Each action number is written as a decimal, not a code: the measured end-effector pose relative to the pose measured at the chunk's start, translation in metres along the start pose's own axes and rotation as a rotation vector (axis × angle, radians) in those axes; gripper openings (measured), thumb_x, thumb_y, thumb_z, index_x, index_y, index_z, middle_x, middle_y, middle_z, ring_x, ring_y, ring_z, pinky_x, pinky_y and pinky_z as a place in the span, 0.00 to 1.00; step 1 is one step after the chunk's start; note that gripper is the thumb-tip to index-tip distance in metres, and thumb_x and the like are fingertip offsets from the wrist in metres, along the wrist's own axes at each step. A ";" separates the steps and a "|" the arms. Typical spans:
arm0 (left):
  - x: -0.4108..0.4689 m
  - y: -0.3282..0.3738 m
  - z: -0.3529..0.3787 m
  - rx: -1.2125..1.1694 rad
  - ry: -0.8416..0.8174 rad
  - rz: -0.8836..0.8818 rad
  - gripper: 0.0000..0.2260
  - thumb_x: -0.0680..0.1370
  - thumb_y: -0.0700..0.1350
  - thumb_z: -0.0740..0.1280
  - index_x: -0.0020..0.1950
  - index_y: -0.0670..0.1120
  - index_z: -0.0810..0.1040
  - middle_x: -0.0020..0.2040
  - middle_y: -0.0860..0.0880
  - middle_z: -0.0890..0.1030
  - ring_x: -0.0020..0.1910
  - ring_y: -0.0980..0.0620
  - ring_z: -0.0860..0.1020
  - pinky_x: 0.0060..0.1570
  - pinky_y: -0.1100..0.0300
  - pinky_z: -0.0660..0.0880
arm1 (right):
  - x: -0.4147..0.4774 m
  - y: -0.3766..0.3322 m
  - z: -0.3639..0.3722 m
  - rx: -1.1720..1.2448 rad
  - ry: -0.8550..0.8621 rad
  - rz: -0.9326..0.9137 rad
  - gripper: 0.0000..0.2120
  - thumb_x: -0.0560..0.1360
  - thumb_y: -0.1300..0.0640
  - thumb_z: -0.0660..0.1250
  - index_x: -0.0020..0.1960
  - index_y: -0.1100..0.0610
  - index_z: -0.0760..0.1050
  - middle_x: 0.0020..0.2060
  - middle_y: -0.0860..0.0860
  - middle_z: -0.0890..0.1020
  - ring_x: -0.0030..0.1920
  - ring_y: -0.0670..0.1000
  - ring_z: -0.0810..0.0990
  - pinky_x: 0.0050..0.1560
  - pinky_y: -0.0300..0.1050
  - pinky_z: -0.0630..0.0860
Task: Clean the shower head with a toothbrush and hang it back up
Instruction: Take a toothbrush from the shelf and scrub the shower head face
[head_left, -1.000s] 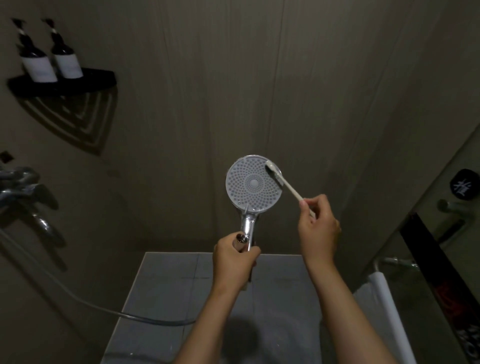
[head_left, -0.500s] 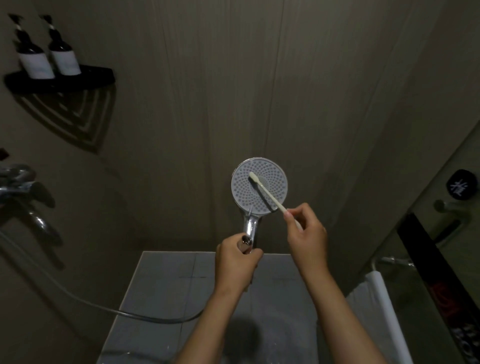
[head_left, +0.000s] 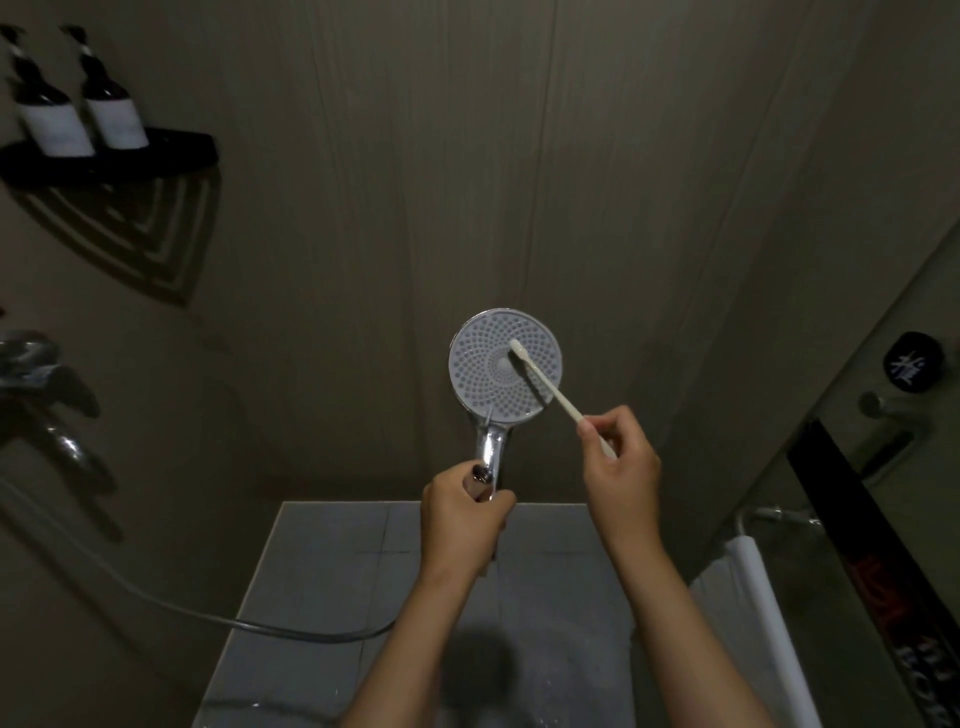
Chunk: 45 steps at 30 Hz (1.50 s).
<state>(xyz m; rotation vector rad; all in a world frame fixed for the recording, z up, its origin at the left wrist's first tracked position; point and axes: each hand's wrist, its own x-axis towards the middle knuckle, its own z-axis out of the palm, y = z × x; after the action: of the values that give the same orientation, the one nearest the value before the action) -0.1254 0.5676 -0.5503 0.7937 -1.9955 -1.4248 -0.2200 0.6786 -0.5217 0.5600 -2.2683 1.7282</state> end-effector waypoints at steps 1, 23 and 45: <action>-0.001 0.000 0.000 0.009 0.006 0.004 0.11 0.62 0.40 0.67 0.29 0.41 0.65 0.22 0.49 0.69 0.24 0.51 0.71 0.19 0.53 0.68 | -0.002 0.000 0.001 0.007 -0.025 0.002 0.09 0.76 0.59 0.65 0.38 0.55 0.71 0.27 0.45 0.72 0.29 0.39 0.71 0.30 0.37 0.66; -0.002 0.014 -0.004 0.024 0.006 -0.030 0.12 0.65 0.35 0.68 0.28 0.46 0.68 0.22 0.50 0.71 0.25 0.49 0.74 0.23 0.61 0.68 | -0.010 0.014 -0.001 0.051 -0.159 0.069 0.13 0.75 0.59 0.67 0.33 0.50 0.69 0.26 0.42 0.75 0.29 0.39 0.70 0.31 0.37 0.66; 0.017 0.021 -0.011 -0.232 -0.123 -0.146 0.08 0.74 0.39 0.70 0.38 0.42 0.72 0.32 0.41 0.74 0.25 0.53 0.79 0.30 0.62 0.74 | 0.016 0.001 -0.028 0.354 -0.204 0.337 0.18 0.74 0.58 0.68 0.29 0.55 0.66 0.21 0.45 0.61 0.23 0.44 0.57 0.24 0.38 0.54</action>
<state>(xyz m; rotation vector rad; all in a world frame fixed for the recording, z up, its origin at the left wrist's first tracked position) -0.1321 0.5539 -0.5260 0.7770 -1.8471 -1.7906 -0.2362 0.7036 -0.5084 0.4543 -2.3069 2.3657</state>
